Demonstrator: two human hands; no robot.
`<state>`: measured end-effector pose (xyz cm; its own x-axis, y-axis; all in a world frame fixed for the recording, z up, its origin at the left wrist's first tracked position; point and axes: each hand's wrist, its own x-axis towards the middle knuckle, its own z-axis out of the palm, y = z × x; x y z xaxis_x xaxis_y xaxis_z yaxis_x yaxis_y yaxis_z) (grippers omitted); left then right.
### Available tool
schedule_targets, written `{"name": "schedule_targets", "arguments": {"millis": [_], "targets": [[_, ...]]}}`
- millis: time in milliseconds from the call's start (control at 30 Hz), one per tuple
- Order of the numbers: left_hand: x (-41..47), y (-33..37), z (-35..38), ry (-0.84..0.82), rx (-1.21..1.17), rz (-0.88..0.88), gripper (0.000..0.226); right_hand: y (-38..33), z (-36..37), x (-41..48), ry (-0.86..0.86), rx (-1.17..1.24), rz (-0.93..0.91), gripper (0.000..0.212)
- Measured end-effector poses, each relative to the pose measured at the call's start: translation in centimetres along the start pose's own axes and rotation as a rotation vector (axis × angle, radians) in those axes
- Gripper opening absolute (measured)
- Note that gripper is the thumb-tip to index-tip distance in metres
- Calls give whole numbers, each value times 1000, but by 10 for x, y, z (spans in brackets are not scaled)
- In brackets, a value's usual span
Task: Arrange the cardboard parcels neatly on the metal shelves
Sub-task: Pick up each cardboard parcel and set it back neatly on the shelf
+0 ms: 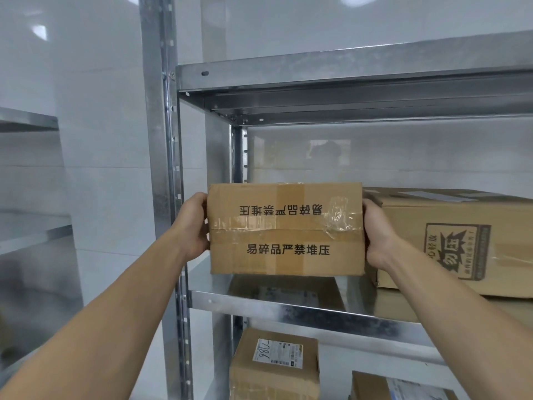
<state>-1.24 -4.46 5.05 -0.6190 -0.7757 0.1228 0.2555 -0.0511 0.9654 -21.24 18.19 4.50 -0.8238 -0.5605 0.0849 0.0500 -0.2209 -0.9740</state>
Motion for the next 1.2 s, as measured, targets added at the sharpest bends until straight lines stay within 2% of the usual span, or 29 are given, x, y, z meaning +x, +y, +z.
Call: {"name": "schedule_targets", "arguments": {"millis": [133, 400, 567, 767, 1200], "targets": [[3, 5, 0, 36, -14, -5, 24, -8, -6, -3, -7, -62, -35, 38], [1, 11, 1, -51, 12, -54, 18, -20, -15, 0, -55, 41, 52, 32], [-2, 13, 10, -91, 6, -79, 32, -20, -5, -2, -13, 42, 16, 50], [-9, 16, 5, -93, -48, -45, 31, -18, 1, -2, -44, 84, 3, 31], [-12, 13, 1, -90, -44, -27, 32, -13, 4, -4, -66, 86, -2, 20]]}}
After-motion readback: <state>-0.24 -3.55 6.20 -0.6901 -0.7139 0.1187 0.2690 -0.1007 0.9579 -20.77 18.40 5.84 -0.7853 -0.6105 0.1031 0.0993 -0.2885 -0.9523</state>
